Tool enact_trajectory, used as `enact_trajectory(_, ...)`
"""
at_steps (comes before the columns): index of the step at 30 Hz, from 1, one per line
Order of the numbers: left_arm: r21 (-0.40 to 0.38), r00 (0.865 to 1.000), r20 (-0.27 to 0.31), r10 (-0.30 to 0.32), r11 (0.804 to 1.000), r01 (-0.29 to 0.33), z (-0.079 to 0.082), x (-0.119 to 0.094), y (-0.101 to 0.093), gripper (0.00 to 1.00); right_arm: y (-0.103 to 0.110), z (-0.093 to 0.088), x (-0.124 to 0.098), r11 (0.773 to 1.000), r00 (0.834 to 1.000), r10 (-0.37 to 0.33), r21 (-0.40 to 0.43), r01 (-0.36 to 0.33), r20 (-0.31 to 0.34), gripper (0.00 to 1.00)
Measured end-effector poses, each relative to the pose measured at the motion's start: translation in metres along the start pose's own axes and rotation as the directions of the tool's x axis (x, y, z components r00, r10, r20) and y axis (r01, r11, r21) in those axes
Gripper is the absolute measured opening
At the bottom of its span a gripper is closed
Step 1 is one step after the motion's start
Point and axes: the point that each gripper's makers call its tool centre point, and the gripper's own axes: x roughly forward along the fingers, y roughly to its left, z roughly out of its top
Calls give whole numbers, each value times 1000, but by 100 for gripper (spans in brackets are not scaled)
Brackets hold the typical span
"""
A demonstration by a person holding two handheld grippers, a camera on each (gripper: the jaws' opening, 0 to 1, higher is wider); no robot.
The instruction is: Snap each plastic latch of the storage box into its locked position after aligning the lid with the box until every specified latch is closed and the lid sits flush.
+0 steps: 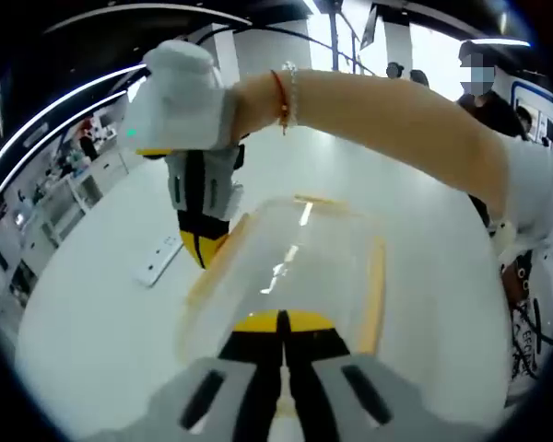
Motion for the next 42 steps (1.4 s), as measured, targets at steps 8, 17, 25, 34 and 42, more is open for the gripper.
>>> enact_trajectory(8, 1, 1000, -3, 8, 1000, -8, 1, 1, -2, 0, 19, -3, 10, 994, 995, 86, 61, -90, 59, 0)
enact_trajectory(17, 5, 999, -22, 30, 1000, -29, 1, 0, -5, 0, 26, -3, 12, 980, 987, 145, 129, -154, 70, 0)
enact_trajectory(25, -6, 998, -45, 41, 999, -41, 0, -2, -2, 0, 20, -1, 15, 969, 979, 173, 158, -189, 105, 0)
enact_trajectory(34, -5, 997, -59, 50, 999, -50, -1, -4, -2, 0, 22, 6, 9, 954, 974, 200, 207, -219, 109, 0)
enact_trajectory(42, -20, 999, -16, 28, 999, -28, 0, -5, -1, 0, 20, 8, 4, 939, 956, 204, 233, -253, 212, 0)
